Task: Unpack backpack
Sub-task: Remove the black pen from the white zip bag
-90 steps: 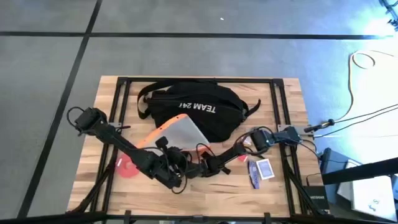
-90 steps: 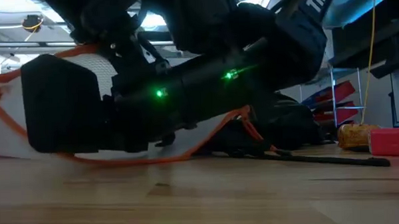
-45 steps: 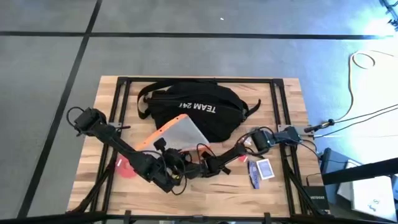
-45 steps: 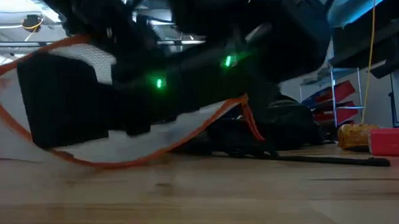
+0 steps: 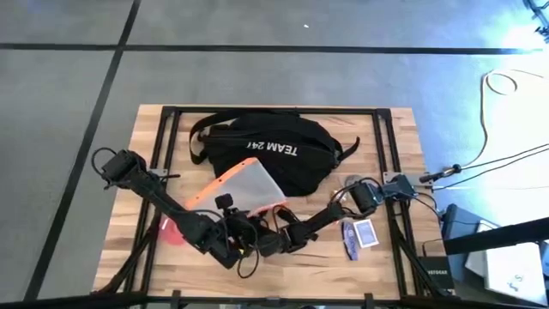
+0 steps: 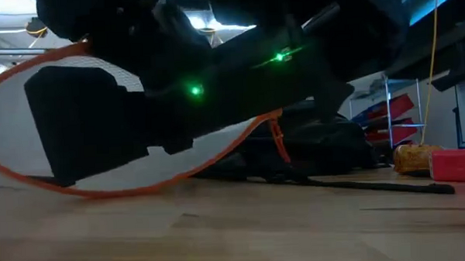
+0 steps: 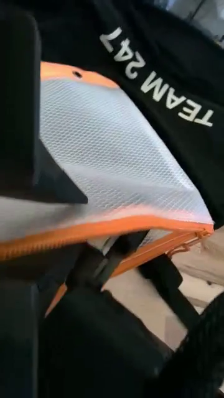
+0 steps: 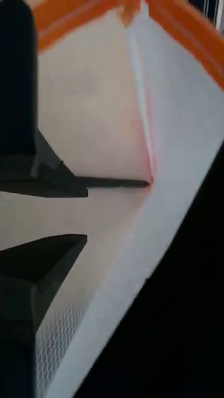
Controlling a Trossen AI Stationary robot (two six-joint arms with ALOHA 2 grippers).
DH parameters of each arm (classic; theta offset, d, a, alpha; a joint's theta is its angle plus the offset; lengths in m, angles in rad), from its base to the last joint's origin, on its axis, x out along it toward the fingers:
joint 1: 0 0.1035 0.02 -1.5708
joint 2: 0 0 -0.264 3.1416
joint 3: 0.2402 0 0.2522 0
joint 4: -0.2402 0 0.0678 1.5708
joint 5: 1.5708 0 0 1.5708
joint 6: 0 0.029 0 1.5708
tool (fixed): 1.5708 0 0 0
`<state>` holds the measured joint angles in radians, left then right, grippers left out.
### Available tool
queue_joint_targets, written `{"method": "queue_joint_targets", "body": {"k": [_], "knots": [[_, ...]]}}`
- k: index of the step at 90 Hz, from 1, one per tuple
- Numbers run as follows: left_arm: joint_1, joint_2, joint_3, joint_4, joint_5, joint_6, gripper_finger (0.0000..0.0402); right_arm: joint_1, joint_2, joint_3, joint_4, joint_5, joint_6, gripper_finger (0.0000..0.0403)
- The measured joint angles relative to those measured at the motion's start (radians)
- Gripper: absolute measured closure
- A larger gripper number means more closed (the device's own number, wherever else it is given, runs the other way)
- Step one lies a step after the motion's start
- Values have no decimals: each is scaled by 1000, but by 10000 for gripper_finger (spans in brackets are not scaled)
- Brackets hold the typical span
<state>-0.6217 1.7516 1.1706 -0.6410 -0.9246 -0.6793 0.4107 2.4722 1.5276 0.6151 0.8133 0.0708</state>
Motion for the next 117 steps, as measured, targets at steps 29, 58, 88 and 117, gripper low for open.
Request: {"method": "queue_joint_targets", "body": {"k": [29,58,88,117], "knots": [[-41,-64,-1,-58,-27,197,156,1,2,-1,-22,6,9,315],[-52,-230,-2,-554,-42,-136,135,0,2,-1,-24,6,10,315],[-83,-280,-2,-406,31,-44,134,0,2,-1,-25,5,10,315],[-83,-280,-2,-304,171,120,134,1,2,-1,-26,-12,11,315]]}}
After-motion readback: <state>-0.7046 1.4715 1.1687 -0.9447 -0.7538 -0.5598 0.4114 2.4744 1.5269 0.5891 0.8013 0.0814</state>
